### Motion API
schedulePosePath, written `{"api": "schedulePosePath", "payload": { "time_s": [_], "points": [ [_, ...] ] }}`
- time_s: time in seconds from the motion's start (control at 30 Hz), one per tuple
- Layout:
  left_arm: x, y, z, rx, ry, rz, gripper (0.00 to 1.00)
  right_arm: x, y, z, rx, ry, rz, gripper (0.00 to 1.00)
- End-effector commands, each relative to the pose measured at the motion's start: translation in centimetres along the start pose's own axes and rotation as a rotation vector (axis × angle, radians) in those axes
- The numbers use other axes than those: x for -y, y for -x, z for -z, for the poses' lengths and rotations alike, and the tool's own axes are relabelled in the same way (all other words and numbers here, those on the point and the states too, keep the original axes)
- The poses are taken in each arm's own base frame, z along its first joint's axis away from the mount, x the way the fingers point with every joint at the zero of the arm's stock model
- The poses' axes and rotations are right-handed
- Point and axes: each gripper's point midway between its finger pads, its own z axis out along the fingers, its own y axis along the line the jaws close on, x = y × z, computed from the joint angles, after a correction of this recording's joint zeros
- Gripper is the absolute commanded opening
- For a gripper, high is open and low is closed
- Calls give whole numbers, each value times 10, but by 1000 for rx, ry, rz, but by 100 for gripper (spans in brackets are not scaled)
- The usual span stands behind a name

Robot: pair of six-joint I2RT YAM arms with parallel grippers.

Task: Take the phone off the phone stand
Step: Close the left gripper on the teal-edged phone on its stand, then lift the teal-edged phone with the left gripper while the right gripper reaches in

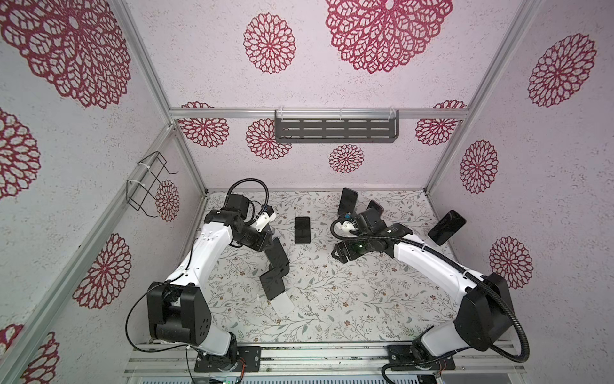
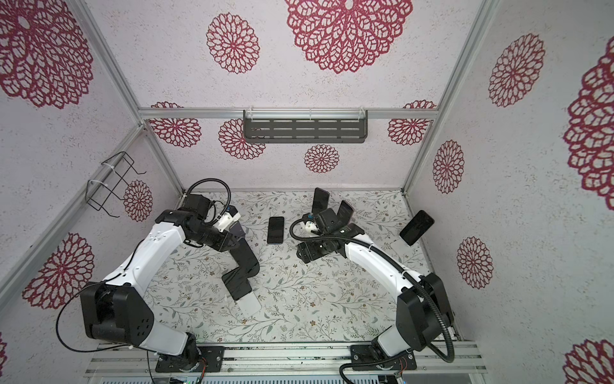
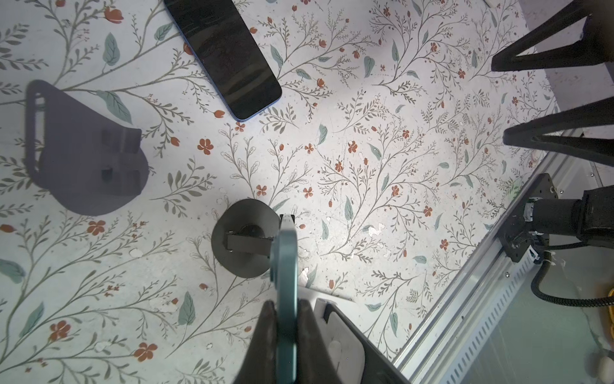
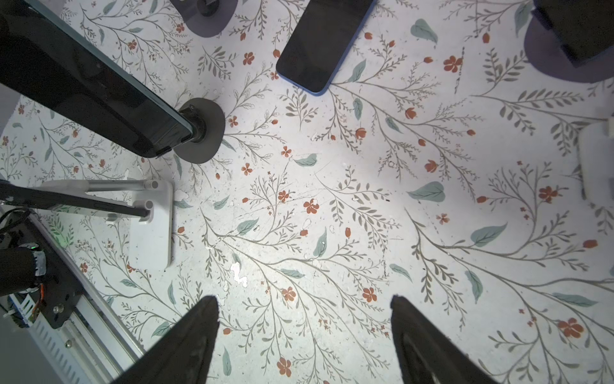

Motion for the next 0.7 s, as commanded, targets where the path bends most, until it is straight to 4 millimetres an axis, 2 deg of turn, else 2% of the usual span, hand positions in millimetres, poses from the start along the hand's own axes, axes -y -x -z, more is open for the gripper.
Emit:
{"api": "schedulePosePath", "payload": {
  "time_s": [0.0,0.37,0.5,0.67],
  "points": [
    [15,20,21,97,-34,-39,0,-1,11,11,42,-4,20,83],
    [53,64,61,353,-187,-2,0,-18,35,51,192,-36,129,81],
    [66,73,63,354,-299,64,0,-24,41,63,188,-61,182,79],
    [69,80,49,300,-432,199,0,-42,48,62,136,-95,277,79]
  ]
}}
